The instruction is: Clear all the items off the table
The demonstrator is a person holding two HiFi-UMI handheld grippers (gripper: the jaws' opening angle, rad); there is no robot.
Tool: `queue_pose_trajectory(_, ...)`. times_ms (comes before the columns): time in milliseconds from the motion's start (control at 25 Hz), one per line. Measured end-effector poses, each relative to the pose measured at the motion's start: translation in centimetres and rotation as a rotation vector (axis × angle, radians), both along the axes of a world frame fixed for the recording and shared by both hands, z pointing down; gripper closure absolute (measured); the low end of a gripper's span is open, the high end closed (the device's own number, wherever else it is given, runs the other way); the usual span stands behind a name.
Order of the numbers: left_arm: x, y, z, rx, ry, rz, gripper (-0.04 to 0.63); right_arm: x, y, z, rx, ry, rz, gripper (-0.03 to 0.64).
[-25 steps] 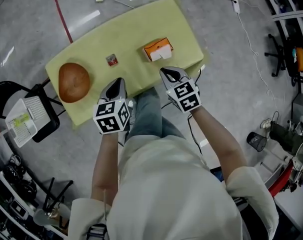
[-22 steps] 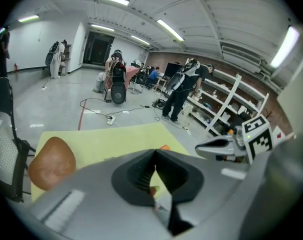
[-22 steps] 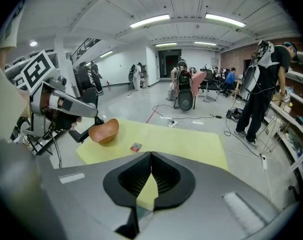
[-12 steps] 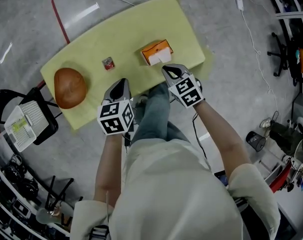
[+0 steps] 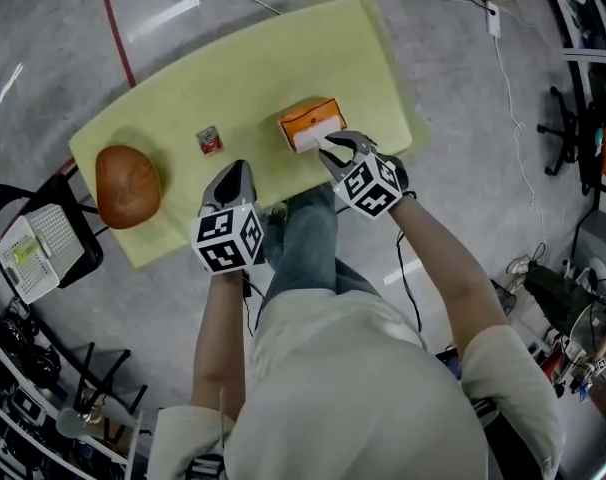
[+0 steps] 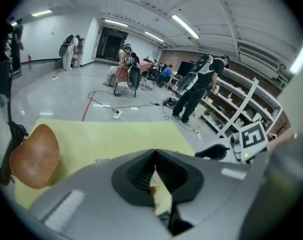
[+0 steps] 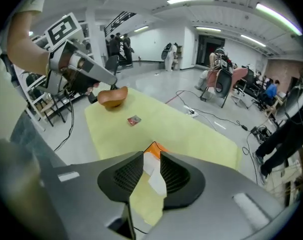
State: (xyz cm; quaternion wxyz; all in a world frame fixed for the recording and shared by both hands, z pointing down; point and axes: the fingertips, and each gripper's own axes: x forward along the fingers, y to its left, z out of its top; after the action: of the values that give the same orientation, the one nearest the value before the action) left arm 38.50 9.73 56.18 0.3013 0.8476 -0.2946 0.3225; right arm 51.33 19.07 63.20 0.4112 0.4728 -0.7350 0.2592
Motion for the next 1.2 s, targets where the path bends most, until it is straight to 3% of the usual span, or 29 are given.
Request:
queue_pose_trajectory(720,1.9,-1.3,8.9,-0.056,-0.065,-0.108,0.586,0.5,-2.0,10.9,-0.196,0.148,-0.574,0.249)
queue_pose_trajectory(1200,1.9,-0.5,13.5,-0.094,-0.107,-0.124,0.586,-0.2,-2.9,15.4,-0.235,0.225,-0.767,0.176)
